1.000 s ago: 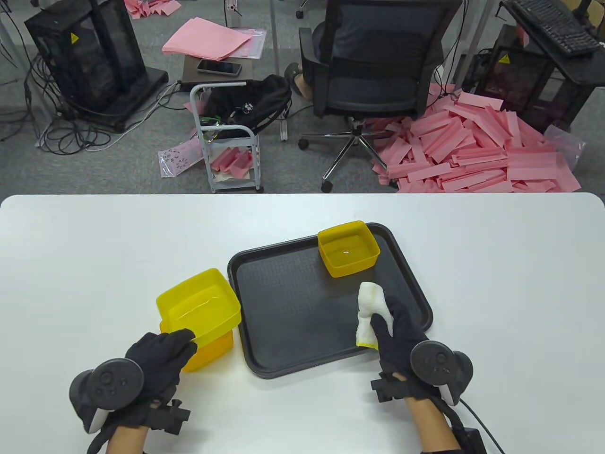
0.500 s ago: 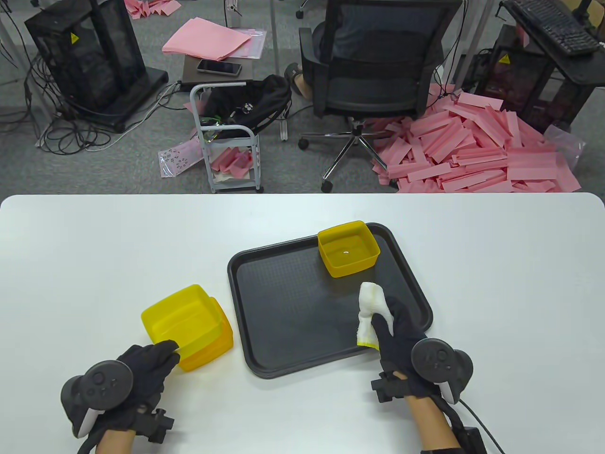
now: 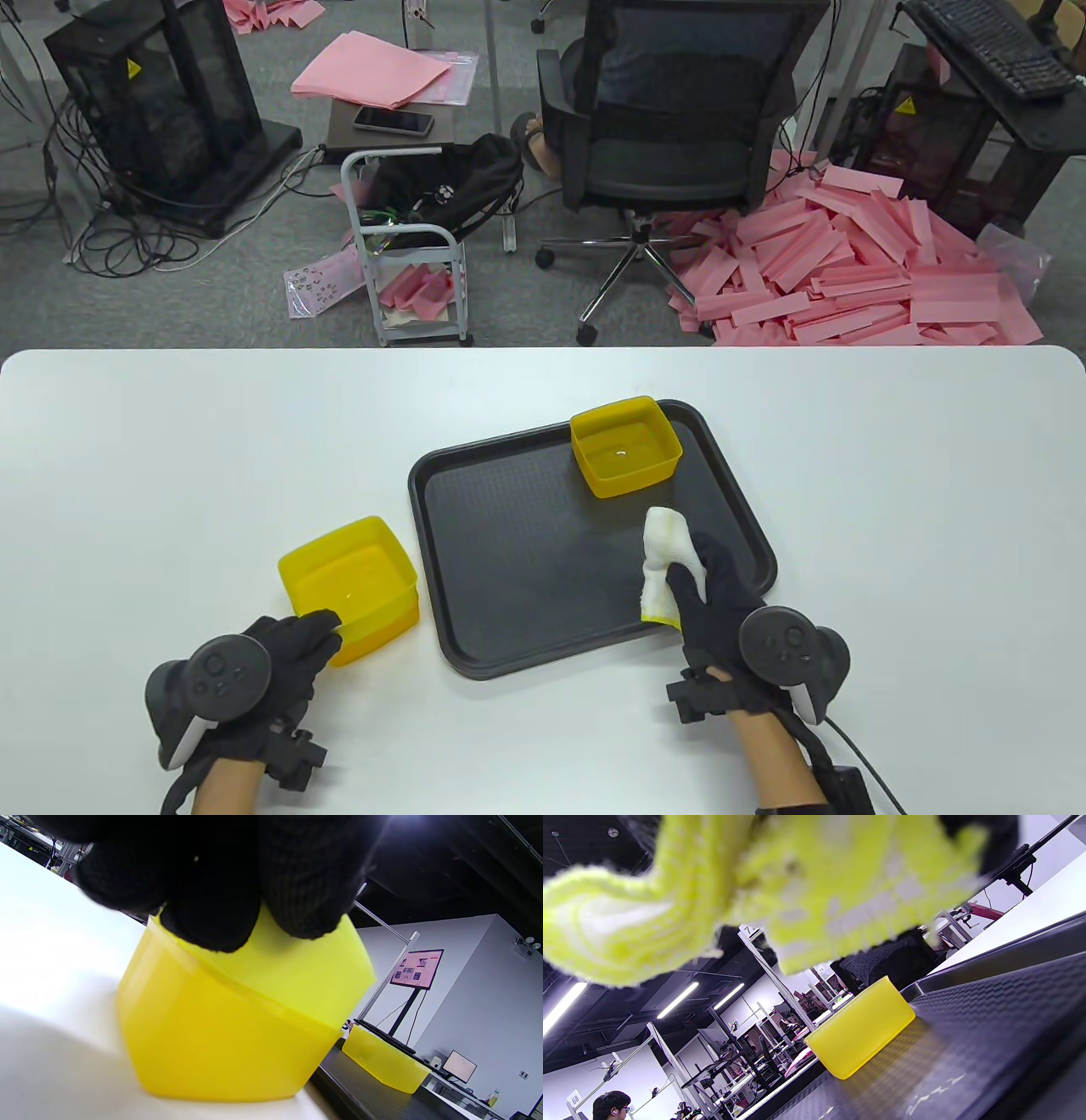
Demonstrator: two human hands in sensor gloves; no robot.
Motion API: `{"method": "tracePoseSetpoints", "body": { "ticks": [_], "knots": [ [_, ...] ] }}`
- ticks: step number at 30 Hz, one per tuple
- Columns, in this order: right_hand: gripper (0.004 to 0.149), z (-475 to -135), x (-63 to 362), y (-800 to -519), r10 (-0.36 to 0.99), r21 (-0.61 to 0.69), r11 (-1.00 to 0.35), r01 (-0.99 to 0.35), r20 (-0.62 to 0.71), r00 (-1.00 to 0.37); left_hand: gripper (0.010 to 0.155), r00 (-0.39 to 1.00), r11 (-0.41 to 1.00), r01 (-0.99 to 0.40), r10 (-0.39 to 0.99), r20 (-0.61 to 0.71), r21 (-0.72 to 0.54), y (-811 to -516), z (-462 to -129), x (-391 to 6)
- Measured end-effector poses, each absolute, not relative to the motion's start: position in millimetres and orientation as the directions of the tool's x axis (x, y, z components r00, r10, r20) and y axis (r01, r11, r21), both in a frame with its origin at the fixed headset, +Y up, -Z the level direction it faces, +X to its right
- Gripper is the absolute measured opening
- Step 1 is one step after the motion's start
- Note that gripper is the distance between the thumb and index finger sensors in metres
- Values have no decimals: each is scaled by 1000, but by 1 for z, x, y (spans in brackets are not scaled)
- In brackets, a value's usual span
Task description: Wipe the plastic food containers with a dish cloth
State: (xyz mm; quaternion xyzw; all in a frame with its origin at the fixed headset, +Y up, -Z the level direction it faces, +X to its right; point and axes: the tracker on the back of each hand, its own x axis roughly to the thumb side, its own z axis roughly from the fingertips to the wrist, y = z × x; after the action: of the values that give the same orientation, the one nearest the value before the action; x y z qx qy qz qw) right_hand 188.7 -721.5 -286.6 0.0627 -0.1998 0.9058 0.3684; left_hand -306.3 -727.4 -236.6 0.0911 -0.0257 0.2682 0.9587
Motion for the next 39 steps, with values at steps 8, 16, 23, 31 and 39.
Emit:
{"method": "tracePoseSetpoints", "body": {
  "ticks": [8, 16, 23, 31, 39],
  "knots": [
    [56, -287, 190, -722, 653, -311, -643, -700, 256, -713, 57, 836, 818, -547, 544, 74, 175, -717, -230, -315],
    [55, -287, 193, -723, 673, -310, -630, -712, 239, -700, 56, 817, 787, -576, 556, 152, 219, -655, -240, -276],
    [55, -289, 199, -723, 704, -311, -605, -733, 221, -675, 55, 831, 844, -526, 483, 276, 106, -626, -286, -182],
    [55, -291, 208, -726, 742, -306, -578, -756, 187, -643, 57, 889, 913, -378, 404, 216, -153, -640, -365, -88],
    [55, -295, 217, -728, 783, -306, -540, -784, 159, -601, 66, 915, 886, -338, 388, 109, -317, -681, -441, -37]
  ]
}}
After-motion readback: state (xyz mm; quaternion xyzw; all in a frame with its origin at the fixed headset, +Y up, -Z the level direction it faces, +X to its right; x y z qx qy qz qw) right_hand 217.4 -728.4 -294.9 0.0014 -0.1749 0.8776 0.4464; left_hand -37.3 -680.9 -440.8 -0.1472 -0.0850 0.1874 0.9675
